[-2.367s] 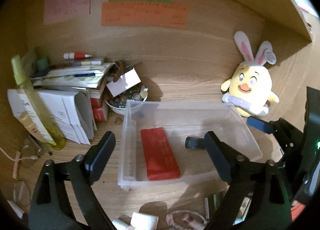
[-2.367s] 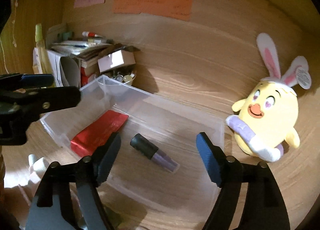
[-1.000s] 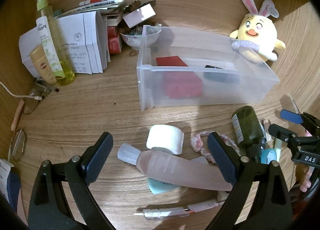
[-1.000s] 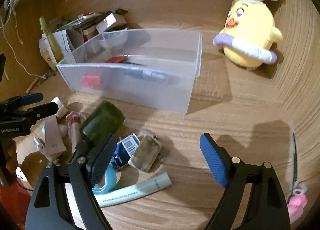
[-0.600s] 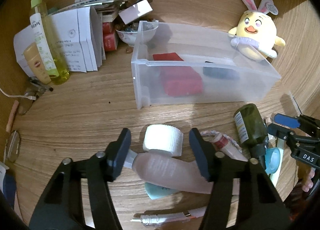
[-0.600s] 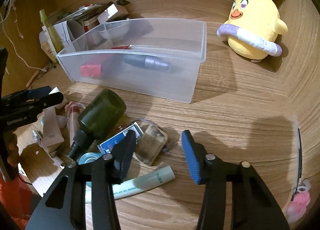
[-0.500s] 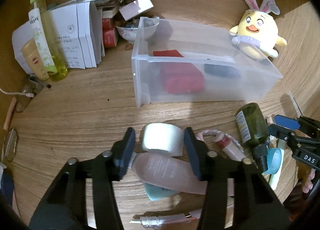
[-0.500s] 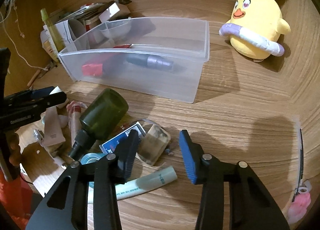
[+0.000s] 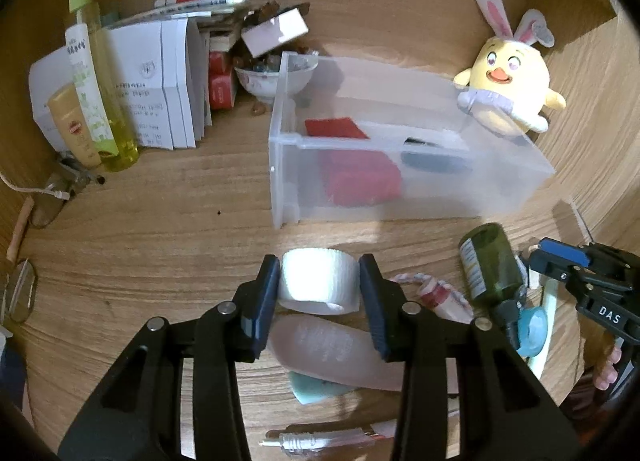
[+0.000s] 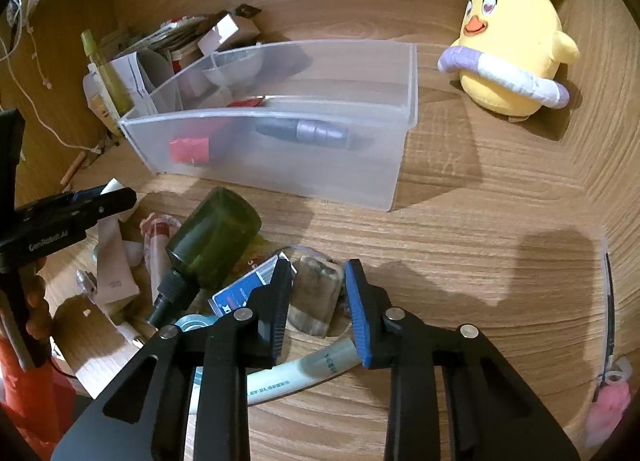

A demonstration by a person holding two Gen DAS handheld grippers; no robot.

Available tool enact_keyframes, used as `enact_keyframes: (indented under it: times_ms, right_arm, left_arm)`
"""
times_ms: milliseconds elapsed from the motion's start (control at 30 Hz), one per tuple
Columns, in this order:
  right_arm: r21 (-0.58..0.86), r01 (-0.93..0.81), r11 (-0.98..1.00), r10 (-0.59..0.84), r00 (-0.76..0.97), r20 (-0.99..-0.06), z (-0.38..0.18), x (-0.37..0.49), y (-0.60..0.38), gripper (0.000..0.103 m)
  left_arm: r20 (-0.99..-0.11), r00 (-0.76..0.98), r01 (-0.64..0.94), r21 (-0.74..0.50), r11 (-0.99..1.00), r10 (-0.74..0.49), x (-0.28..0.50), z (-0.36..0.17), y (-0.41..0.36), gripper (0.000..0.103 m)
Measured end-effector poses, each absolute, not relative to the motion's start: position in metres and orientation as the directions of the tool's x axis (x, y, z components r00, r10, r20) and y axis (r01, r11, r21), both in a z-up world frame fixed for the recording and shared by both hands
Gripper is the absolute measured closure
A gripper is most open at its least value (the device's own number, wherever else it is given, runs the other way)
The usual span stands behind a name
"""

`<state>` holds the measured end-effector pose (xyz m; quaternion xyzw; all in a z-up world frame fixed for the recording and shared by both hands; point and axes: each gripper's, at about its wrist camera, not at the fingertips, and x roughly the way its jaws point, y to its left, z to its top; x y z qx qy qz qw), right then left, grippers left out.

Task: Organize objects
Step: 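Grasp the clear tape roll with the left gripper while the right grasps the small glass jar, then place the tape roll and glass jar into the clear box, open both grippers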

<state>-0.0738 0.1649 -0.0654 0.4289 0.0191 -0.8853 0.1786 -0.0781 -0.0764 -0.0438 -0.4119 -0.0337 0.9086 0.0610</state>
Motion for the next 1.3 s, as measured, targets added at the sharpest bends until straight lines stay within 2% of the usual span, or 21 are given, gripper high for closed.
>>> enact_keyframes:
  times_ms: [667,1100,1300]
  right_arm:
    - [0.091,0.342,-0.935,-0.321,-0.713,-0.623,0.001,-0.077,0.171,0.079]
    - [0.073,0.346,-0.936,-0.332,-0.791,-0.514,0.044,-0.094,0.171,0.079]
    - [0.070,0.349,-0.934,-0.335,-0.797,-0.502,0.048,-0.108,0.167,0.079]
  left_arm:
    - [-0.621,-0.767,-0.116,-0.113,-0.987,0.161,-0.081,0.016,-0.061,0.063]
    - [-0.576,-0.796,-0.130,-0.138,-0.982,0.187,-0.102,0.040,-0.054,0.063]
    - [-0.580,-0.792,-0.132,-0.140,-0.981,0.190,-0.120,0.041,-0.050,0.063]
